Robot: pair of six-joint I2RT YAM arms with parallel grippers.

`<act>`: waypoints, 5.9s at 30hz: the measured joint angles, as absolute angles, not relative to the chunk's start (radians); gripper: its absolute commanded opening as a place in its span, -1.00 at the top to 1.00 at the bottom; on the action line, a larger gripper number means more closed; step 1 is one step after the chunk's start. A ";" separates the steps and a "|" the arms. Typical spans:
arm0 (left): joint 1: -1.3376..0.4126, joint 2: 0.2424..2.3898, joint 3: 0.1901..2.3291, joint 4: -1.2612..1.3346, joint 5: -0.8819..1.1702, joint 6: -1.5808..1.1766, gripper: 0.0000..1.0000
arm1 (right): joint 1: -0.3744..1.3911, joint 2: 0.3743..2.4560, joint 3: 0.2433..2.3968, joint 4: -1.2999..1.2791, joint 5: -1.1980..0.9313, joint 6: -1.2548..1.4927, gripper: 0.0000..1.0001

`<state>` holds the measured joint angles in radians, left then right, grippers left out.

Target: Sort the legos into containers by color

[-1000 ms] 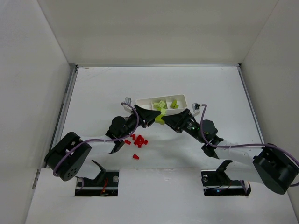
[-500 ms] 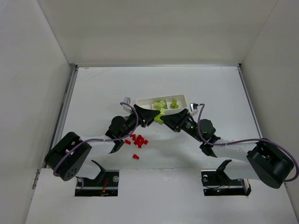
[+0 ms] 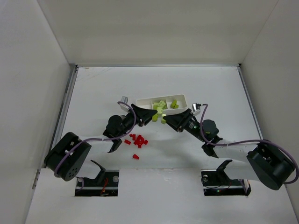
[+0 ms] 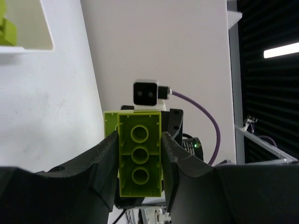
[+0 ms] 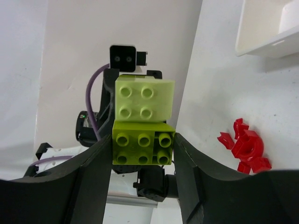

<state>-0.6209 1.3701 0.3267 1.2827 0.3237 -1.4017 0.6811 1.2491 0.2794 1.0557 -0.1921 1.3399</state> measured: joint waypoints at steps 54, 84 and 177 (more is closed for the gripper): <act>-0.567 1.382 0.298 1.283 0.325 -1.575 0.56 | 0.684 0.928 0.565 0.326 0.078 0.481 -0.46; -0.644 1.414 0.353 1.282 0.594 -1.770 0.56 | 0.845 0.845 0.550 0.205 -0.090 0.197 -0.07; -0.446 1.184 0.368 0.878 0.429 -1.173 0.57 | 0.691 1.531 1.084 0.045 0.279 0.384 0.19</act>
